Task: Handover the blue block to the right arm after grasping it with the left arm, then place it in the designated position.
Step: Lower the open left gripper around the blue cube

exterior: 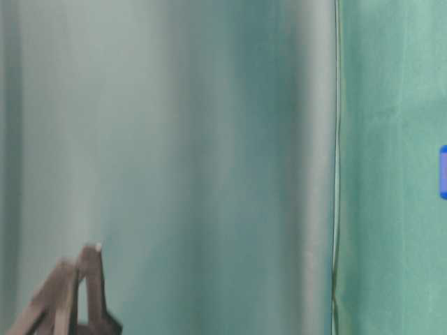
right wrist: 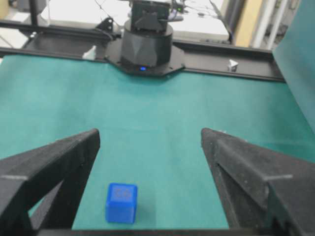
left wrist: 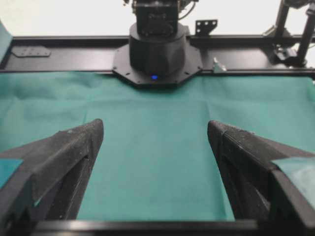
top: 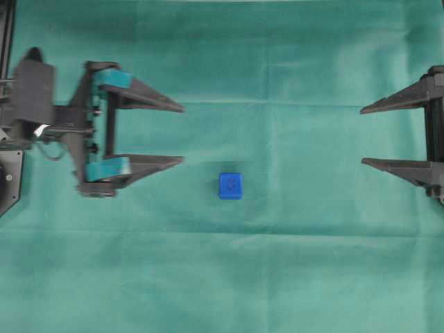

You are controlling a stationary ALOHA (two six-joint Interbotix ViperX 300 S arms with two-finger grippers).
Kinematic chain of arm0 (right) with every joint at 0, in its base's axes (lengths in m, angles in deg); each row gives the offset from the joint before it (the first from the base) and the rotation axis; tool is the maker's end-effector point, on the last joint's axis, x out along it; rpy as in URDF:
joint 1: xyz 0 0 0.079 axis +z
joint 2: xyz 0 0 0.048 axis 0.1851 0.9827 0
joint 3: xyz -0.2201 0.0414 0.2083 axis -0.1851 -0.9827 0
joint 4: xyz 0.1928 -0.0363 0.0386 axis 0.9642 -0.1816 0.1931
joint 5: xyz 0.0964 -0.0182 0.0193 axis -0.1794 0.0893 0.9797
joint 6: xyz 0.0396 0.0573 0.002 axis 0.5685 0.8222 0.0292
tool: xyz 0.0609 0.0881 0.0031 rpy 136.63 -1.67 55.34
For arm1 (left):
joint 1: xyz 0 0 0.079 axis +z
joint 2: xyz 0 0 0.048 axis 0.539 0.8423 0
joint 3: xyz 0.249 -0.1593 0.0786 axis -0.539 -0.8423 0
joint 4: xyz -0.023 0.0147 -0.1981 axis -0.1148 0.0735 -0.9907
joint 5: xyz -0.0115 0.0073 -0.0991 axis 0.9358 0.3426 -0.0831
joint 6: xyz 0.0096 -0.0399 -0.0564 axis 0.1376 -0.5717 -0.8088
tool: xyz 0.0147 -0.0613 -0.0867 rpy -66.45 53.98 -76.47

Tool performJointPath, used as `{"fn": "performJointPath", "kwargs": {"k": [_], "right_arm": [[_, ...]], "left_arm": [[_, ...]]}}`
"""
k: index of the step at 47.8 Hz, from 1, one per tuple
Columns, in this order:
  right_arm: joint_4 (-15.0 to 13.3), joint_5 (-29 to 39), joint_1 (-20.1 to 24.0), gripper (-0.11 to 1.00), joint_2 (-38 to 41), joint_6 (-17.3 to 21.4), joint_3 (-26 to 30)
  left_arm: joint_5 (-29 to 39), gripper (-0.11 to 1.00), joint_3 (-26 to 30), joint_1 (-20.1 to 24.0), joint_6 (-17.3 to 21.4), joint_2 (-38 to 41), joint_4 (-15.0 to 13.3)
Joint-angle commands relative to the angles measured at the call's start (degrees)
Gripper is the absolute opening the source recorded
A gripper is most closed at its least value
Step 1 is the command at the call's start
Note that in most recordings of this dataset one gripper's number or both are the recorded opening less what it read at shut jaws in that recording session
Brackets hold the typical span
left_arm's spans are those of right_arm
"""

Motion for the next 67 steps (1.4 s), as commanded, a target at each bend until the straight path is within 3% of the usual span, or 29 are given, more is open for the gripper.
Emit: {"fn": "performJointPath", "kwargs": {"k": [1, 12, 29, 40, 60, 67], "right_arm": [[-0.18, -0.70, -0.09, 0.94, 0.62, 0.00, 1.49], [-0.18, -1.49, -0.09, 0.94, 1.05, 0.00, 1.41], [-0.35, -1.67, -0.09, 0.94, 1.14, 0.00, 1.41], [-0.35, -1.67, -0.09, 0.94, 1.23, 0.00, 1.41], [-0.35, -1.41, -0.09, 0.94, 1.49, 0.00, 1.58], [-0.35, -1.41, -0.09, 0.94, 1.67, 0.00, 1.49]], "left_arm": [[-0.62, 1.00, 4.39, -0.53, 0.09, 2.99, 0.09], [0.18, 1.00, 10.20, -0.70, 0.09, 8.35, 0.09], [4.66, 1.00, 11.25, -0.62, -0.44, 8.96, -0.09], [21.09, 1.00, 16.44, -0.79, -2.46, 11.34, -0.09], [52.12, 1.00, 32.52, -1.32, -2.99, 17.75, 0.00], [56.78, 1.00, 35.68, -1.32, -2.99, 19.51, 0.09]]}}
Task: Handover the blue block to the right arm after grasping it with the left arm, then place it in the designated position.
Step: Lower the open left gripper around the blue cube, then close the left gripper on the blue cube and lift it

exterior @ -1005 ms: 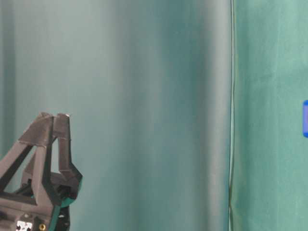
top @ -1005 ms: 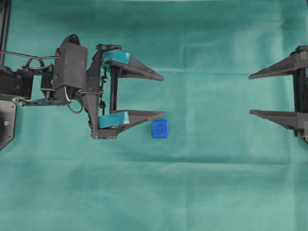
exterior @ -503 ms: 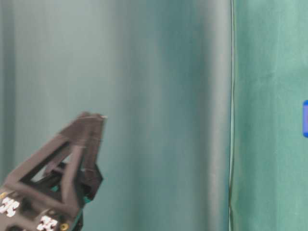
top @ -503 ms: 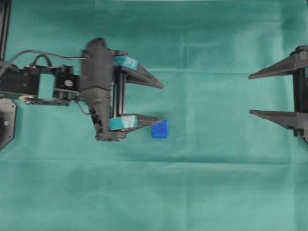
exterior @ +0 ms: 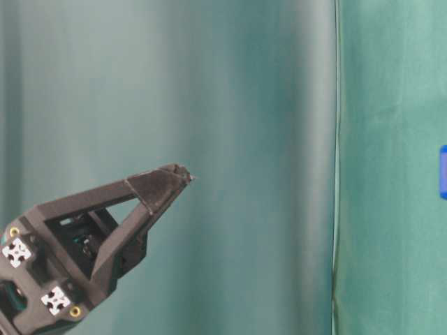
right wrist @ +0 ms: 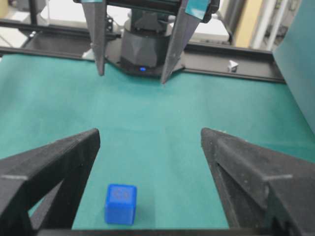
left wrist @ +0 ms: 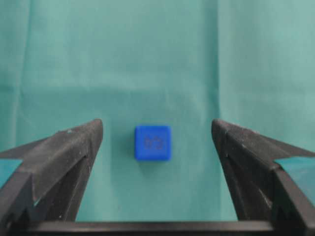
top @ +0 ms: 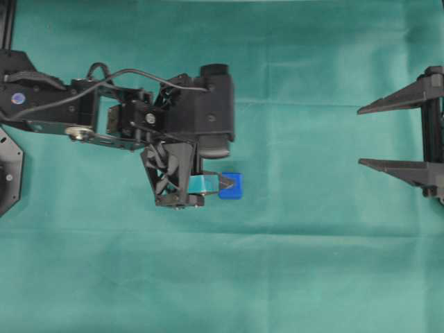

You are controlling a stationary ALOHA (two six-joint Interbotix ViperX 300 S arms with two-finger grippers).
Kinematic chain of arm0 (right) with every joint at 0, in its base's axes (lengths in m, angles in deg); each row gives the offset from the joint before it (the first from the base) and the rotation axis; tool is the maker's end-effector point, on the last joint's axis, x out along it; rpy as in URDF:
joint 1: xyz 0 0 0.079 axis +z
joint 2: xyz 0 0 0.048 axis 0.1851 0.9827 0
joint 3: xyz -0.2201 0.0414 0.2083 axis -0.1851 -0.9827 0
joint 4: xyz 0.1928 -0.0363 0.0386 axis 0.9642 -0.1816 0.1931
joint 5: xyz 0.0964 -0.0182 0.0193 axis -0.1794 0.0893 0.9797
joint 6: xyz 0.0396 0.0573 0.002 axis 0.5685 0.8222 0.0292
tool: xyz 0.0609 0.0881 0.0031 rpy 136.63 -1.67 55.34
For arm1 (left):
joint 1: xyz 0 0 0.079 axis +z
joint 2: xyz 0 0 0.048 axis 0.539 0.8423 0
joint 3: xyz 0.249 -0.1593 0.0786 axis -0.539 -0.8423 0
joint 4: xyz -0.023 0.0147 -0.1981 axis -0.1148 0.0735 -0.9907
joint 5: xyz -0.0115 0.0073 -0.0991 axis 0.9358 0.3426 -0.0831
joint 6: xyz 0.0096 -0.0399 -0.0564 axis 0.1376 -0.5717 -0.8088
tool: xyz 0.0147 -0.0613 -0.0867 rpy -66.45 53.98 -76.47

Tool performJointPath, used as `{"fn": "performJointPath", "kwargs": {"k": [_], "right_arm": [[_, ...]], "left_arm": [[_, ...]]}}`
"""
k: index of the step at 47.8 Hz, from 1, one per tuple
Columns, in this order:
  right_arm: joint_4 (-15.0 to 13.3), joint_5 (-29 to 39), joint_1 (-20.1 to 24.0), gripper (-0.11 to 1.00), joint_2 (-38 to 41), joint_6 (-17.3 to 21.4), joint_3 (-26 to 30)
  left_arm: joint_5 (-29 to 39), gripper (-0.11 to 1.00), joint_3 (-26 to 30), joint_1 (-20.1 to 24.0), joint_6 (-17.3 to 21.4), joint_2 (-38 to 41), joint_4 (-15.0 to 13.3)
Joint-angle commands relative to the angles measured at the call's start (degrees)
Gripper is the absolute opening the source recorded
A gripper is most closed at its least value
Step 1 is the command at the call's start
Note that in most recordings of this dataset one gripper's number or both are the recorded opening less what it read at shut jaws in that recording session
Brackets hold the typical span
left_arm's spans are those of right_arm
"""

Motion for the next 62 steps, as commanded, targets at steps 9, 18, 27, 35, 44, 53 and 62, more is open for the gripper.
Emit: {"fn": "performJointPath", "kwargs": {"k": [9, 18, 27, 35, 44, 53, 62], "right_arm": [[0.00, -0.26, -0.09, 0.94, 0.70, 0.00, 1.58], [0.00, -0.18, -0.09, 0.94, 0.70, 0.00, 1.58], [0.00, -0.18, -0.09, 0.94, 0.70, 0.00, 1.58], [0.00, -0.18, -0.09, 0.94, 0.70, 0.00, 1.49], [0.00, -0.09, -0.09, 0.94, 0.70, -0.09, 1.58], [0.00, -0.09, -0.09, 0.94, 0.70, -0.09, 1.58], [-0.09, 0.00, -0.09, 0.94, 0.70, -0.09, 1.58]], "left_arm": [[1.67, 1.00, 2.90, -0.26, 0.09, 0.00, 0.18], [1.58, 1.00, 2.90, -0.26, 0.00, 0.00, 0.18], [1.58, 1.00, 2.99, -0.35, 0.00, 0.09, 0.18], [1.49, 1.00, 2.99, -0.26, 0.00, 0.09, 0.18], [1.49, 1.00, 2.90, -0.35, 0.00, 0.09, 0.18], [1.41, 1.00, 2.55, -0.35, 0.00, 0.44, 0.26], [-0.44, 1.00, 1.23, -0.35, 0.09, 1.85, 0.26]]}}
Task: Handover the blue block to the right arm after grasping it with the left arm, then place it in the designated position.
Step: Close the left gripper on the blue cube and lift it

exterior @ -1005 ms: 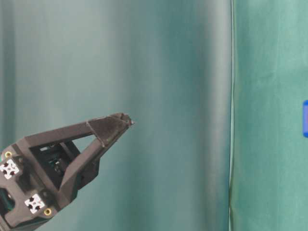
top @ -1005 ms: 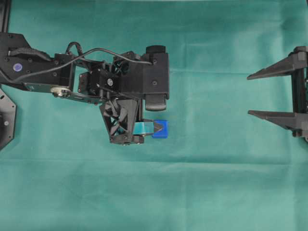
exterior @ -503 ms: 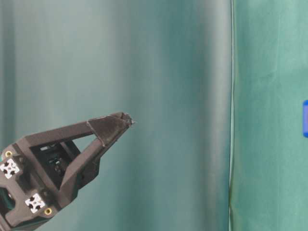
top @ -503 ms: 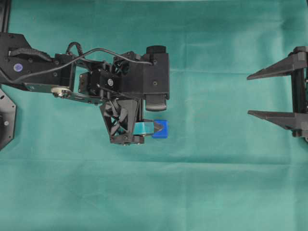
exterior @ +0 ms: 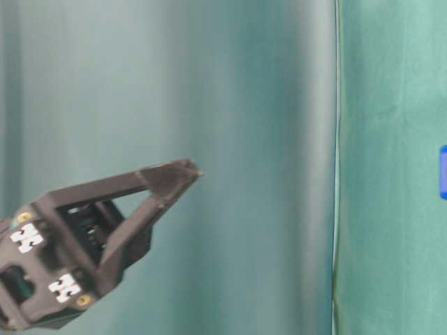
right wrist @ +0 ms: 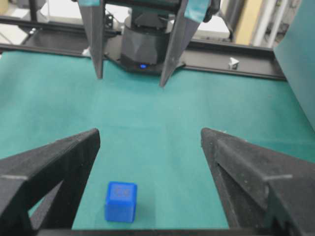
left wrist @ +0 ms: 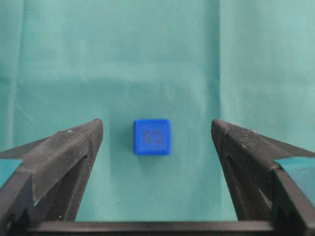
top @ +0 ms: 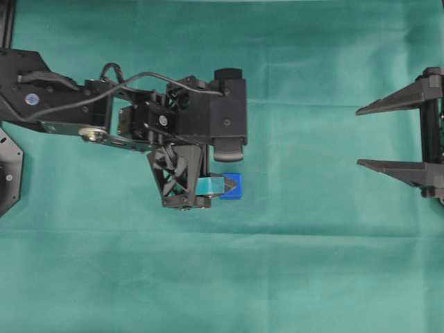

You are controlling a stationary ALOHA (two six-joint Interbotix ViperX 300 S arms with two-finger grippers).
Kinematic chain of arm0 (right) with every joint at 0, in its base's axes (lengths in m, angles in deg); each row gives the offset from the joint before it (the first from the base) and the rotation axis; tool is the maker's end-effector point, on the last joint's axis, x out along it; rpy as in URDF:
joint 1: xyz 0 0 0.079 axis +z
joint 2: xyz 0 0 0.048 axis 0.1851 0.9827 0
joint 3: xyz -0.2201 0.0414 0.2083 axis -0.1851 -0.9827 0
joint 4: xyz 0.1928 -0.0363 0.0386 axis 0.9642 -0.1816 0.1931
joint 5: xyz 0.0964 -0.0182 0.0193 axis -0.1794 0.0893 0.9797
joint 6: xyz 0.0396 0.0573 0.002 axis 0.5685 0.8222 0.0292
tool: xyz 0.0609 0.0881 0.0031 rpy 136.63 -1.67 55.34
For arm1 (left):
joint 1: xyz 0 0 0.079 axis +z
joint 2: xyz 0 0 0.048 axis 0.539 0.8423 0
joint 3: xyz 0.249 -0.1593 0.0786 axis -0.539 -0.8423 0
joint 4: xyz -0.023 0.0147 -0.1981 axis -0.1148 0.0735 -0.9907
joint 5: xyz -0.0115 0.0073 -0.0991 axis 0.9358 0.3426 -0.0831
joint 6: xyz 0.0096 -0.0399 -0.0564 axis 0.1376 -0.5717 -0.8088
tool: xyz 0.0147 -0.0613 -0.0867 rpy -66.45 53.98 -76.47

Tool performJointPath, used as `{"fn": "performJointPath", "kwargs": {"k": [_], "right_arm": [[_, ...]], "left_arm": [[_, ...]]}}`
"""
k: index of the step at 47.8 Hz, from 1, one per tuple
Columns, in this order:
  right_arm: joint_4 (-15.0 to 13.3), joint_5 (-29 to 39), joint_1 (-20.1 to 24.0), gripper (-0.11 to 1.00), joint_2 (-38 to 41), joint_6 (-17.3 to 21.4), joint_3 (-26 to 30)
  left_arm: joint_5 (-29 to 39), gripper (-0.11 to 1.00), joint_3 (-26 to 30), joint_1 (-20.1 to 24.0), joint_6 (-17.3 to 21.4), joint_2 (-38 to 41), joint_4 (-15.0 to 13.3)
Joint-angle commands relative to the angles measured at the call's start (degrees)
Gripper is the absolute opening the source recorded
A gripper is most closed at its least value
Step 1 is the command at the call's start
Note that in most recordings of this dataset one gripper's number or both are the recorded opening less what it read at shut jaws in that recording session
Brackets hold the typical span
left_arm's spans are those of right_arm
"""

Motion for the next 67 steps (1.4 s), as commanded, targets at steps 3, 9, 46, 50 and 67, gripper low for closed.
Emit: {"fn": "performJointPath", "kwargs": {"k": [3, 9, 46, 50, 67], "right_arm": [[0.00, -0.18, -0.09, 0.94, 0.35, -0.09, 1.49], [-0.09, -0.18, -0.09, 0.94, 0.44, -0.09, 1.49], [-0.70, -0.26, -0.09, 0.94, 1.58, -0.09, 1.32], [-0.62, -0.18, -0.09, 0.94, 1.67, -0.09, 1.32], [-0.70, -0.26, -0.09, 0.94, 1.93, -0.09, 1.23]], "left_arm": [[-1.85, 1.00, -0.44, -0.18, 0.09, 0.18, 0.26], [-3.96, 1.00, -2.02, -0.53, 0.09, 1.05, 0.26], [-21.62, 1.00, -11.07, -0.97, 0.09, 11.60, 0.18], [-23.64, 1.00, -11.95, -0.97, 0.09, 12.30, 0.18], [-27.07, 1.00, -12.92, -0.79, 0.00, 18.28, 0.18]]}}
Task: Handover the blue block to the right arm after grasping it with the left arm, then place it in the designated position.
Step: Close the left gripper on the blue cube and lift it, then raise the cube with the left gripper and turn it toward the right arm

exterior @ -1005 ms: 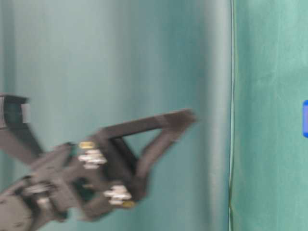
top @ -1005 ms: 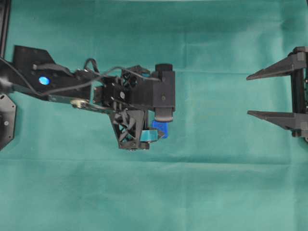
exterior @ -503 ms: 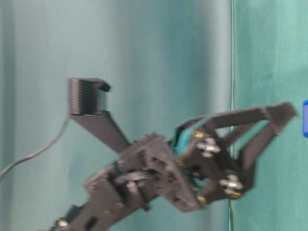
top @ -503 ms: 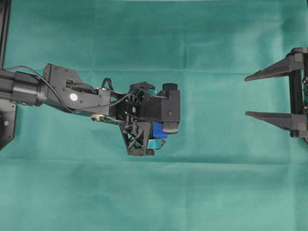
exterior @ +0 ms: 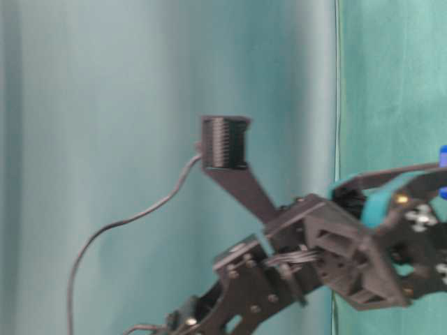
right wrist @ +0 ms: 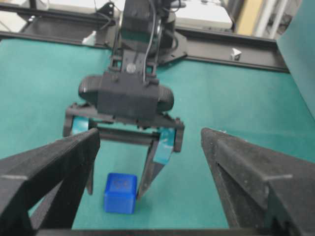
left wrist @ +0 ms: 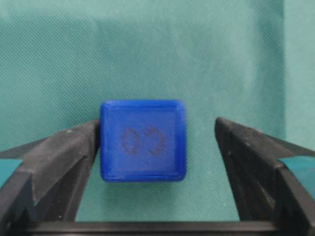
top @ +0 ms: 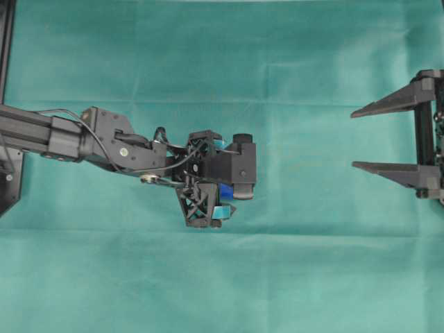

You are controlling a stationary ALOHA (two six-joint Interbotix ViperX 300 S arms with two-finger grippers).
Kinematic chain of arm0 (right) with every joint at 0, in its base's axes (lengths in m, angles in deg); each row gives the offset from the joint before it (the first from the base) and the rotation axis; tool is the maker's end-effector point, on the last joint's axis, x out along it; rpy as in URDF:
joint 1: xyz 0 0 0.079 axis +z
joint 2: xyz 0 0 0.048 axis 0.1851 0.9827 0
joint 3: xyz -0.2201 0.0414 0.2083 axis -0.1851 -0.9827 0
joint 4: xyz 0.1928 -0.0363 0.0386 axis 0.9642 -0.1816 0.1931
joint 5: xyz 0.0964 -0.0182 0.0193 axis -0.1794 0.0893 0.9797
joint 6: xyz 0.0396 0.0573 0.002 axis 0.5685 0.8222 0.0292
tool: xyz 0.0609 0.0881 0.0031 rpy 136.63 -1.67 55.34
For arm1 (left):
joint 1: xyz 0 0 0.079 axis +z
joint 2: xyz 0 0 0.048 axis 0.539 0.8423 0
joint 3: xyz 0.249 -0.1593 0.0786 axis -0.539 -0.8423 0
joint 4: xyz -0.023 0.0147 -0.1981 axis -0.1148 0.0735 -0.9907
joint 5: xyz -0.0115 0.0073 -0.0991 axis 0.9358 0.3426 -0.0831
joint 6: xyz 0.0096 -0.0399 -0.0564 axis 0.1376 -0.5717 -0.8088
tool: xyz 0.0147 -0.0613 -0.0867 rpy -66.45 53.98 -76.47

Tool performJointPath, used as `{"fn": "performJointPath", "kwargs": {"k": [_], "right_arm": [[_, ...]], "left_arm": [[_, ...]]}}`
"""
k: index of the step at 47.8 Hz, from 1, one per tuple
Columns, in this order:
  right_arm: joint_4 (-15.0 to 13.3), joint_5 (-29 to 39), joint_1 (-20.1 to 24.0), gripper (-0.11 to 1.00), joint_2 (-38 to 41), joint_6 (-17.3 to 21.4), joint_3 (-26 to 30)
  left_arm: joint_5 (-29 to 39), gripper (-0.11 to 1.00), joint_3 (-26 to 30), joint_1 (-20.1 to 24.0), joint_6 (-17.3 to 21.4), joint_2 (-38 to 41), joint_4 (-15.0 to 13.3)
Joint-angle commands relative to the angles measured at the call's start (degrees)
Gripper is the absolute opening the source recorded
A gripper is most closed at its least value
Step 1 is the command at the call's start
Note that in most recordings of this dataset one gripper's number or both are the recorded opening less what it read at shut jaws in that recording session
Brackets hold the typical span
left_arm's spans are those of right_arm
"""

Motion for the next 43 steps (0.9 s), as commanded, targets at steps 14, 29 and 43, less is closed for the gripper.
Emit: {"fn": "performJointPath", "kwargs": {"k": [14, 29, 43], "right_arm": [[-0.09, -0.26, -0.09, 0.94, 0.35, -0.09, 1.32], [-0.09, 0.09, -0.09, 0.94, 0.44, -0.09, 1.32], [-0.09, 0.09, -0.09, 0.94, 0.44, -0.09, 1.32]], "left_arm": [[-0.88, 0.99, 0.97, 0.00, 0.00, 0.70, 0.09], [-0.62, 0.47, 1.14, 0.09, 0.09, 0.79, 0.09], [-0.26, 0.47, 1.23, 0.09, 0.00, 0.70, 0.09]]}}
